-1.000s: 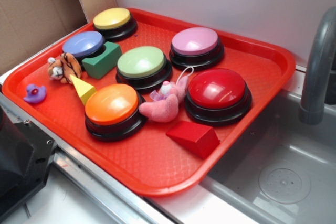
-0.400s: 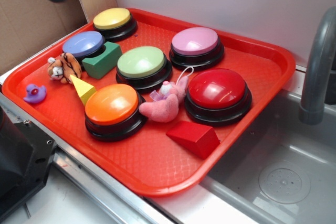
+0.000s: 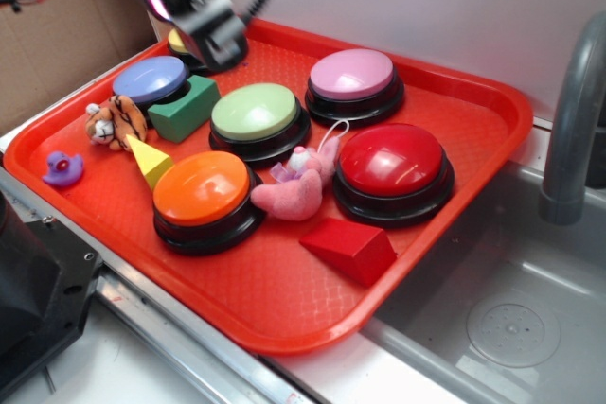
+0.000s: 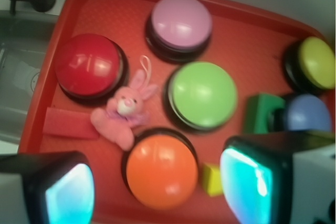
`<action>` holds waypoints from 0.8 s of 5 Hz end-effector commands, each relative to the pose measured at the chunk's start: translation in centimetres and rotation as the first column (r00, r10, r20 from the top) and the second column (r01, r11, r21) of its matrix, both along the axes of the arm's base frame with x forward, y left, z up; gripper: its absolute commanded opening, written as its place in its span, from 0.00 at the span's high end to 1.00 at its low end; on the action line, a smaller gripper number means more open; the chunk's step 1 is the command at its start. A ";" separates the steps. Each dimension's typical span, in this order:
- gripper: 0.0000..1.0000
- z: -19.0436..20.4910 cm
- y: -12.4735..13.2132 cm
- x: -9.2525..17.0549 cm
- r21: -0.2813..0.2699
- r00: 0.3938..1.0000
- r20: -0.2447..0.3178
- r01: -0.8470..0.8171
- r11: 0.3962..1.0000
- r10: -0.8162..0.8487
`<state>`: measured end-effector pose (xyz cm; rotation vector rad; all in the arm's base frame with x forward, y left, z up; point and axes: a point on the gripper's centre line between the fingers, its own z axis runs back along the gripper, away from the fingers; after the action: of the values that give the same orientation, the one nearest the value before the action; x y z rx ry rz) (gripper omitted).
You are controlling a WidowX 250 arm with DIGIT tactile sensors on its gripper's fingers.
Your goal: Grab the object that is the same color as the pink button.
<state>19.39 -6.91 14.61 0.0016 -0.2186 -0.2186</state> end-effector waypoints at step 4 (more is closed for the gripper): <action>0.00 -9.2 -5.4 2.5 0.007 0.988 -0.089 0.125 0.992 -0.124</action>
<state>21.20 -11.44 4.24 0.0089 -0.0811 -0.3332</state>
